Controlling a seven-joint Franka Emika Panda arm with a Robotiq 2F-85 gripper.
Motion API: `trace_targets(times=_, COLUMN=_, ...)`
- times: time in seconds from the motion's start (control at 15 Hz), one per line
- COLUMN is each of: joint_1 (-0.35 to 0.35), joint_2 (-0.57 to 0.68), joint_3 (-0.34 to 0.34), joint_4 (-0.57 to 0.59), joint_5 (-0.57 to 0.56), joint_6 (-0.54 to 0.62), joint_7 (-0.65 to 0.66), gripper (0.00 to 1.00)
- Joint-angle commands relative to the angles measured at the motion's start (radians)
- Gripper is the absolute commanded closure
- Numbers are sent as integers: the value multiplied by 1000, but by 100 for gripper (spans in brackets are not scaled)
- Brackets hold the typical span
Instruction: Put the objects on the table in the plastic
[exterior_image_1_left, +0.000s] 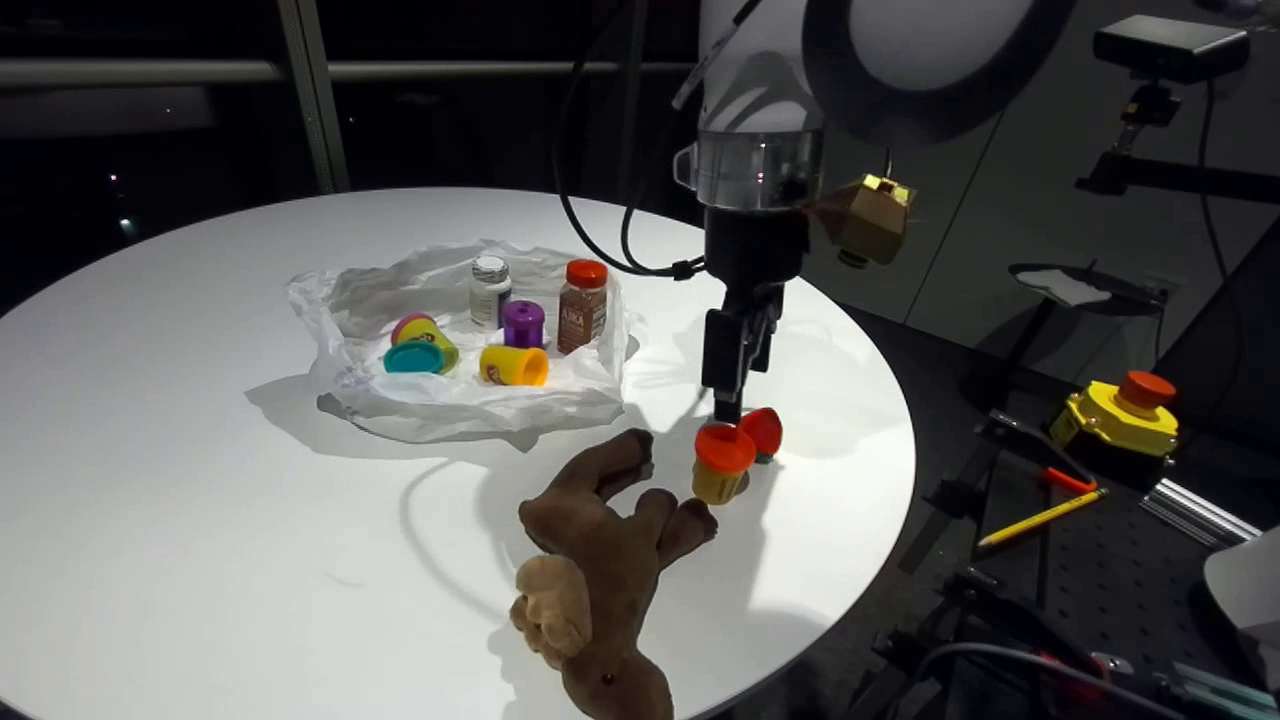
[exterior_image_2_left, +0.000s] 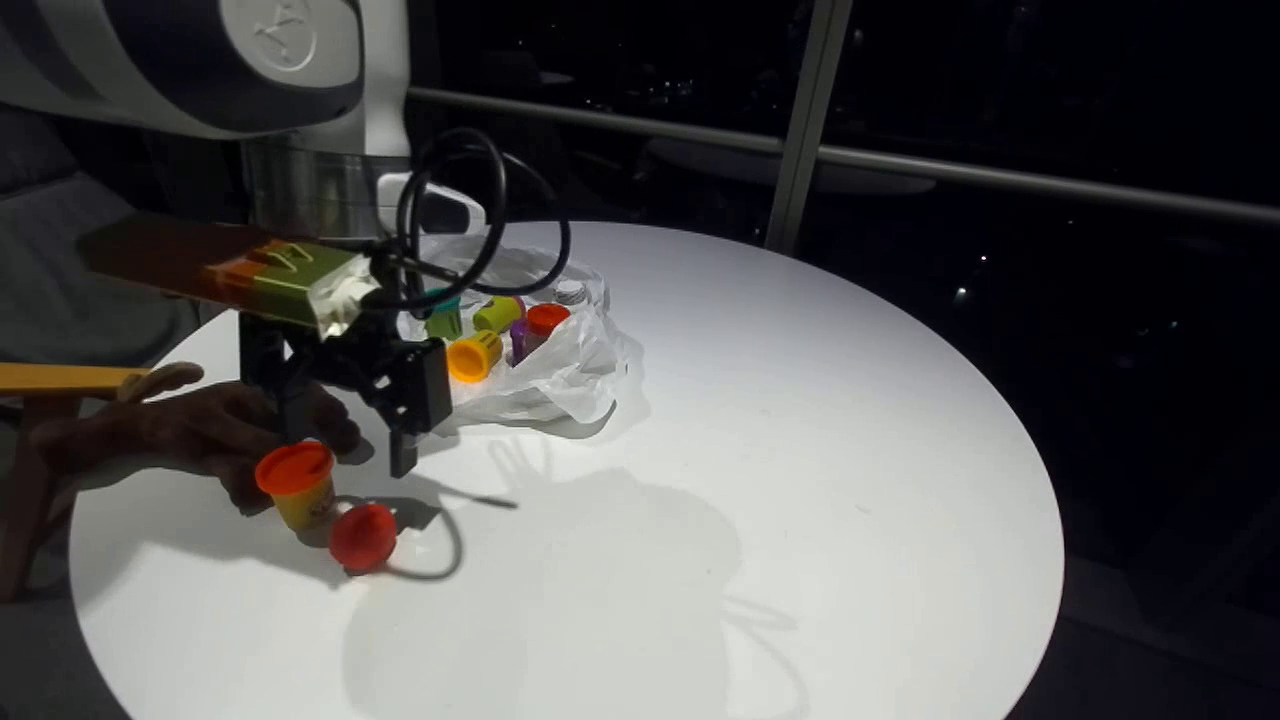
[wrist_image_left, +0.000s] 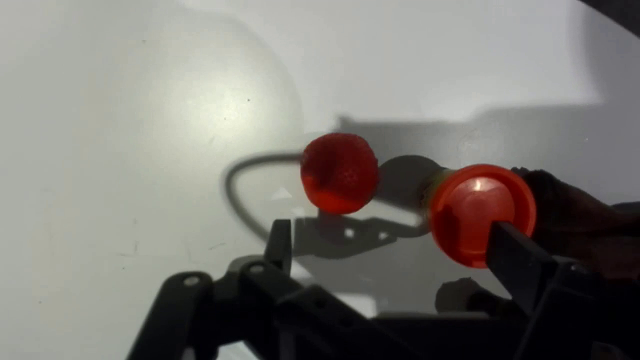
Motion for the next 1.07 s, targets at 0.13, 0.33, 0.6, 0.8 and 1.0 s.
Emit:
trace_targets(times=0.13, joint_1=4, joint_2=-86, joint_3=62, joint_4=-144, joint_5=36, joint_6=134, joint_7=-85, gripper=0)
trace_targets(times=0.33, joint_1=4, joint_2=-77, joint_3=87, joint_4=-156, joint_5=42, joint_6=176, joint_7=-125, gripper=0)
trace_targets(times=0.6, joint_1=-4, joint_2=-40, joint_3=101, joint_4=-135, joint_5=35, joint_6=211, joint_7=-189, gripper=0)
trace_targets(times=0.8, joint_1=-8, joint_2=-15, joint_3=101, joint_4=-120, joint_5=29, joint_6=226, joint_7=-228, gripper=0)
trace_targets(times=1.0, joint_1=-18, joint_2=7, joint_3=108, joint_4=-110, joint_5=36, joint_6=228, joint_7=-272, gripper=0)
